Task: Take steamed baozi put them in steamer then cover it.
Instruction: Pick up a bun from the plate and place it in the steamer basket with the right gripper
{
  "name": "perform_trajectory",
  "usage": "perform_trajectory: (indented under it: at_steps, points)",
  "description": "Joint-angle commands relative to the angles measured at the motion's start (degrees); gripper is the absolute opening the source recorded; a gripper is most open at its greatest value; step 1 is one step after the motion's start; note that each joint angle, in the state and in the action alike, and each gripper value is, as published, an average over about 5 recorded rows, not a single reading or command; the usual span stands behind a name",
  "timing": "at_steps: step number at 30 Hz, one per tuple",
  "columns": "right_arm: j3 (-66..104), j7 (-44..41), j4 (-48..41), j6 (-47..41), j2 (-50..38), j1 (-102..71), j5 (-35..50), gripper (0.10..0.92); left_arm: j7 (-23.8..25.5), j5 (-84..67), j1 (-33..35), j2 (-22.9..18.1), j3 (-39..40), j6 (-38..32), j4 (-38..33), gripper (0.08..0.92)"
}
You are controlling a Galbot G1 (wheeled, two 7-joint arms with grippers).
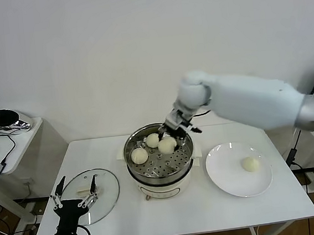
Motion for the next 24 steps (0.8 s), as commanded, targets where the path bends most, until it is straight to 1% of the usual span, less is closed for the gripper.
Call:
perform_trajectory:
  at_steps: [1, 9, 14, 17, 20, 22, 24]
  points:
    - [-3.70, 1.89, -2.17, 11.17, 8.36, -2.28, -9.58, 0.636, -0.01, -0.25, 0.20, -0.07, -0.29, -0.12, -0.14, 0.823]
    - [-4.52, 2.30, -1.61, 13.24, 7.91, -3.32, -11.59, 0.637, -0.01, -0.53, 0.25, -0.20, -0.57, -0.31, 0.10, 0.823]
    - [-4.07, 3.94, -2.19, 13.93, 7.82, -4.00, -12.54, 0.646, -0.05, -0.53, 0.24, -0.36, -0.52, -0.44, 0.26, 0.823]
    - [-3.39, 4.26, -1.73, 14.15, 7.02, -3.00, -12.08, 0.692, -0.05, -0.52, 0.28, -0.33, -0.53, -0.46, 0.22, 0.823]
    - [-2.51, 3.45, -0.25, 13.92, 5.03, -0.35, -10.72, 0.772, -0.05, -0.56, 0.17, -0.18, -0.61, -0.44, 0.17, 0.823]
    - [-1.97, 2.69, 0.83, 13.43, 3.00, 1.81, -9.44, 0.806, -0.05, -0.61, 0.06, -0.03, -0.65, -0.42, 0.16, 0.823]
    - [-1.41, 1.49, 2.02, 12.20, 0.19, 4.04, -7.84, 0.817, -0.03, -0.74, -0.03, 0.16, -0.70, -0.39, 0.13, 0.823]
